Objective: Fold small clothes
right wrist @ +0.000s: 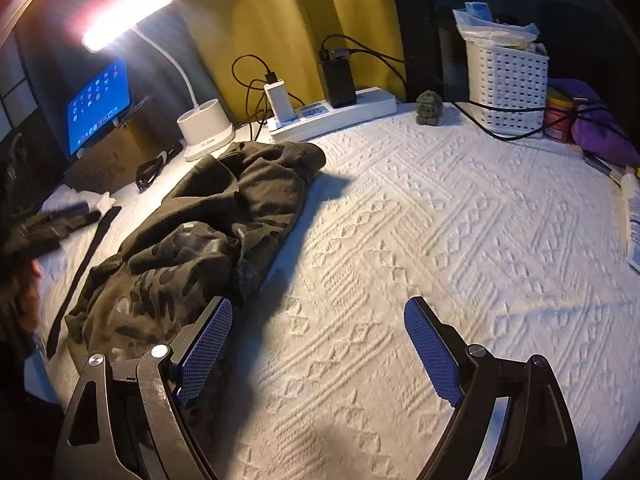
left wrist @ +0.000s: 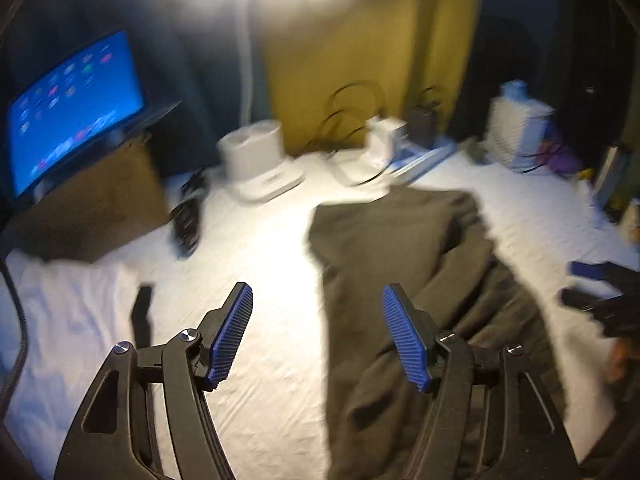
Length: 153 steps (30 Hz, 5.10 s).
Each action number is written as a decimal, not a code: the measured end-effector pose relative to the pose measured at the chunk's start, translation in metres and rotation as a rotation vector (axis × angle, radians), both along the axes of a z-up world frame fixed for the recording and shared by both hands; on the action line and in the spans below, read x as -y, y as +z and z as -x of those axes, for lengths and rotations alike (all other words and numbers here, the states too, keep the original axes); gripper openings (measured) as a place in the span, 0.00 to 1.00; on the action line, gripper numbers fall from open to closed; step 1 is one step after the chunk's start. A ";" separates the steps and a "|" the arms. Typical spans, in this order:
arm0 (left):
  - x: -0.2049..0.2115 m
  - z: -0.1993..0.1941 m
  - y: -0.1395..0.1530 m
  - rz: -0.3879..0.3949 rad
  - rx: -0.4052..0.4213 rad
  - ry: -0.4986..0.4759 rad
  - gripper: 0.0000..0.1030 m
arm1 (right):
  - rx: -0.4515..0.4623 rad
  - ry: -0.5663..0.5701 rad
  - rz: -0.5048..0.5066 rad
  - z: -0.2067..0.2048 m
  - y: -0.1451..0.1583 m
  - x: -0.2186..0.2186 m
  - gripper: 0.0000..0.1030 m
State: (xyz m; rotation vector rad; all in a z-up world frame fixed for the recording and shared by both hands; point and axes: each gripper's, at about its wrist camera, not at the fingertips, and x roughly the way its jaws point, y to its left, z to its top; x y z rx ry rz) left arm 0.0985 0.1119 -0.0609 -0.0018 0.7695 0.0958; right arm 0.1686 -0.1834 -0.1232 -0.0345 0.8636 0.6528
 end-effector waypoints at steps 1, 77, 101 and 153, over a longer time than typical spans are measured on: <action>0.010 -0.006 0.003 0.013 0.001 -0.055 0.66 | 0.002 0.002 0.000 -0.001 0.001 -0.002 0.87; -0.019 -0.020 -0.026 0.237 -0.080 -0.137 0.50 | 0.066 -0.072 0.224 -0.137 -0.013 -0.105 0.90; 0.028 0.057 -0.061 0.236 -0.172 -0.254 0.05 | 0.068 -0.005 0.106 0.055 -0.006 -0.035 0.90; -0.009 0.038 -0.029 0.097 -0.087 -0.024 0.65 | 0.021 0.104 0.142 0.071 -0.005 -0.050 0.70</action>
